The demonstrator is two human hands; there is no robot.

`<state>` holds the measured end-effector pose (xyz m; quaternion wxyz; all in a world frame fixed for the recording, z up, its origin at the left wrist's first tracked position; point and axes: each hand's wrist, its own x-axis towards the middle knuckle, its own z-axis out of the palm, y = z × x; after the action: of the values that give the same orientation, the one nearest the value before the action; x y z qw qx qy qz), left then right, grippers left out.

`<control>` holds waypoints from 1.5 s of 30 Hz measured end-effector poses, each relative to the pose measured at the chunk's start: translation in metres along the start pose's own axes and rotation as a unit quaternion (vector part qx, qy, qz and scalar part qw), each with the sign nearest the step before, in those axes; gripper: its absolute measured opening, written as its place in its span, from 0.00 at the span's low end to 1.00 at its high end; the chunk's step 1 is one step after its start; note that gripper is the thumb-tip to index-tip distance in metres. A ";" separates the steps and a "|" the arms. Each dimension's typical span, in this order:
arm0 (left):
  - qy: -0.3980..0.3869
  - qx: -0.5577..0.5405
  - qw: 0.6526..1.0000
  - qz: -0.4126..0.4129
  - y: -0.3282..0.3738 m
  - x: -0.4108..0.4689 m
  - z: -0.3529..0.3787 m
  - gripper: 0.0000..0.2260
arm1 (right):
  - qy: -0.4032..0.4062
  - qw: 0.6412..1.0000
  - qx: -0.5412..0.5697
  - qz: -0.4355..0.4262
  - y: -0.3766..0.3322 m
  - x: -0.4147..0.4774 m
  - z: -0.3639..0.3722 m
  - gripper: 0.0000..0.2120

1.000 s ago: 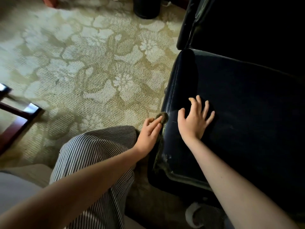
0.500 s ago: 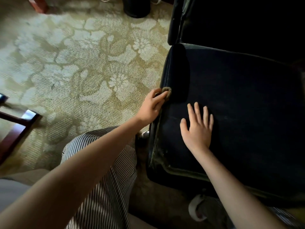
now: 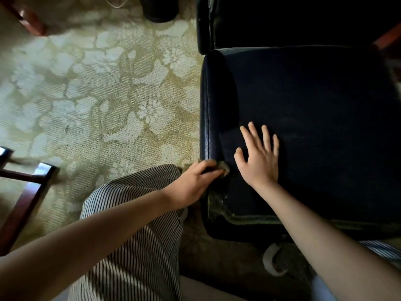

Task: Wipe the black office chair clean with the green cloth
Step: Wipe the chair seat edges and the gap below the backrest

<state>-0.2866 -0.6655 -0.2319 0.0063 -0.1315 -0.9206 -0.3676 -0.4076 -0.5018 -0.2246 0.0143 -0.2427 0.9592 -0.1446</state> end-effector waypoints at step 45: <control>0.063 0.124 0.990 0.016 -0.018 0.097 -0.035 0.15 | 0.135 0.966 0.199 0.096 -0.015 0.019 0.012 0.27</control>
<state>-0.3879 -0.6794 -0.2080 0.0864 -0.1215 -0.9545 -0.2583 -0.4164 -0.5267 -0.2307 -0.0538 -0.1202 0.9230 -0.3615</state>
